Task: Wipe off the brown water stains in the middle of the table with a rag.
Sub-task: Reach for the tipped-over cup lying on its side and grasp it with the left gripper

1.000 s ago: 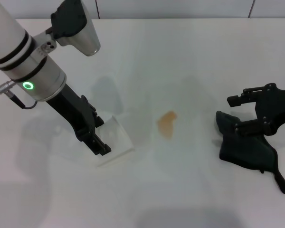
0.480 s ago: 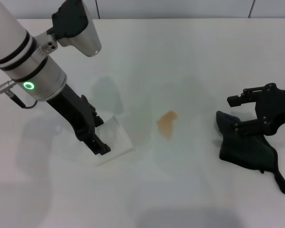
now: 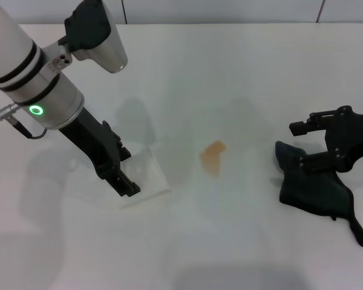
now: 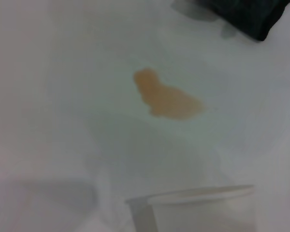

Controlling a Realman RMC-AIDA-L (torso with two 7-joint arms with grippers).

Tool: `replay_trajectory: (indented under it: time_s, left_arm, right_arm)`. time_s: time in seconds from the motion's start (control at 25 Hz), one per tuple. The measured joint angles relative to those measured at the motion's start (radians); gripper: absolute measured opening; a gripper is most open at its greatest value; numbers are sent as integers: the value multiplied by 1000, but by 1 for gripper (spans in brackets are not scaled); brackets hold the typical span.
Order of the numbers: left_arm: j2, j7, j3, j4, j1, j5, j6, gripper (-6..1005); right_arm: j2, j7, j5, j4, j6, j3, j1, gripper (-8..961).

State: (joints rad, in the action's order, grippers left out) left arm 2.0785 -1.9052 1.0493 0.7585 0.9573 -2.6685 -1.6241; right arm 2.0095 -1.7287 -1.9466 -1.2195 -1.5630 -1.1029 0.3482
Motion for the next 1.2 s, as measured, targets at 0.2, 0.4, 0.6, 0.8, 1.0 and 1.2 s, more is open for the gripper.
replay_trajectory:
  time_s: [0.2, 0.4, 0.6, 0.8, 1.0, 1.2]
  left_arm:
    - [0, 0, 0, -18, 4, 1, 12, 880]
    - [0, 0, 9, -36, 11, 2, 28, 879]
    - [0, 1, 11, -36, 12, 4, 32, 880]
    - [0, 1, 11, -35, 13, 4, 33, 879]
    - [0, 2, 12, -32, 14, 2, 38, 878]
    - [0, 2, 13, -29, 14, -2, 50, 876]
  right_arm:
    - [0, 0, 0, 0, 0, 0, 0, 721]
    - [0, 0, 0, 0, 0, 0, 0, 721]
    - [0, 0, 0, 0, -2, 0, 0, 720]
    - [0, 0, 0, 0, -2, 0, 0, 720]
    - [0, 0, 0, 0, -2, 0, 1, 720]
    - [0, 0, 0, -1, -2, 0, 2, 720]
